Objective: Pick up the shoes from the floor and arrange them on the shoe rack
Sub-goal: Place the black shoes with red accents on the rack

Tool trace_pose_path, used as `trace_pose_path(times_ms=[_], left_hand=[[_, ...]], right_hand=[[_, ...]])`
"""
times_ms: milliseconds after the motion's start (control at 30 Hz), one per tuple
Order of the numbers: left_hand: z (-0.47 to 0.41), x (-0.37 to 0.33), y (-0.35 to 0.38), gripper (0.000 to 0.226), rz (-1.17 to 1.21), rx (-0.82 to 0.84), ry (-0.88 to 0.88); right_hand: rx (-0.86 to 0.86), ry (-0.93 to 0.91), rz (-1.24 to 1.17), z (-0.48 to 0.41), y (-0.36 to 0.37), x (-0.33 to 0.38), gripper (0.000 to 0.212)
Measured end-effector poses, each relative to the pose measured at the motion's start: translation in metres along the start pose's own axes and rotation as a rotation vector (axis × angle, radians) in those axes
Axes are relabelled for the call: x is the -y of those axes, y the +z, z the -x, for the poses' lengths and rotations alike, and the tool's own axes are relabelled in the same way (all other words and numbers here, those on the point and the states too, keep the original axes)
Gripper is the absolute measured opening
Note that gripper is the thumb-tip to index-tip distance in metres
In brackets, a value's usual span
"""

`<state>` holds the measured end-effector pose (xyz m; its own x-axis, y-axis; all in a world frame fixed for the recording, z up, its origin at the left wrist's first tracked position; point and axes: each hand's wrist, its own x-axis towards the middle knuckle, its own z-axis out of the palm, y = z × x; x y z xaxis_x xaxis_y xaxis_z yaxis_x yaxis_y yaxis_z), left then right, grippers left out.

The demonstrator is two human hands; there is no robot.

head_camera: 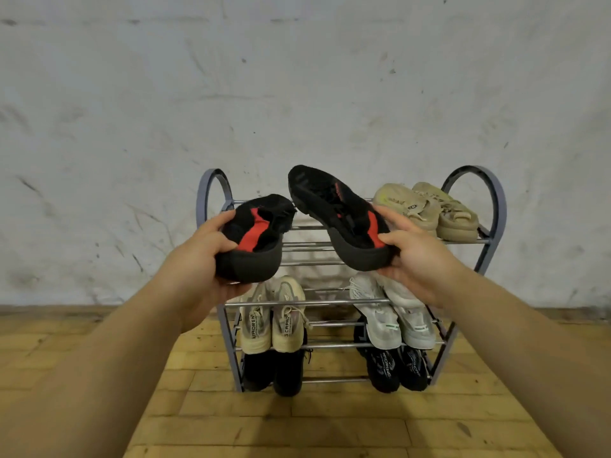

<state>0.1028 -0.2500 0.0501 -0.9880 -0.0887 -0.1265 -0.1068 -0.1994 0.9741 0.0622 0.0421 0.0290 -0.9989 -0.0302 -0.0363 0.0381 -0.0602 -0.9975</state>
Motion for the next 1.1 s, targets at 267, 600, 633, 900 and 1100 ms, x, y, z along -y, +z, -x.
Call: trace_pose_path(times_ms=[267,600,633,900,1100], left_hand=[[0.053,-0.015,-0.039,0.059,-0.376,0.078,-0.043],[0.053,0.023,-0.054,0.038,-0.607,0.089,-0.281],[0.051,0.026,-0.054,0.037,-0.588,0.055,-0.293],[0.027,0.041,-0.049,0.043,-0.327,-0.031,-0.261],[-0.002,0.06,-0.035,0.052,-0.17,-0.023,-0.262]], right_hand=[[0.008,0.037,0.258,0.064,-0.052,0.028,0.049],[-0.012,0.389,0.296,0.087,-0.065,0.01,0.036],[-0.029,0.408,0.294,0.085,-0.064,0.005,0.037],[-0.134,0.424,0.104,0.062,-0.037,-0.031,0.044],[-0.122,0.393,0.042,0.031,0.004,-0.054,0.039]])
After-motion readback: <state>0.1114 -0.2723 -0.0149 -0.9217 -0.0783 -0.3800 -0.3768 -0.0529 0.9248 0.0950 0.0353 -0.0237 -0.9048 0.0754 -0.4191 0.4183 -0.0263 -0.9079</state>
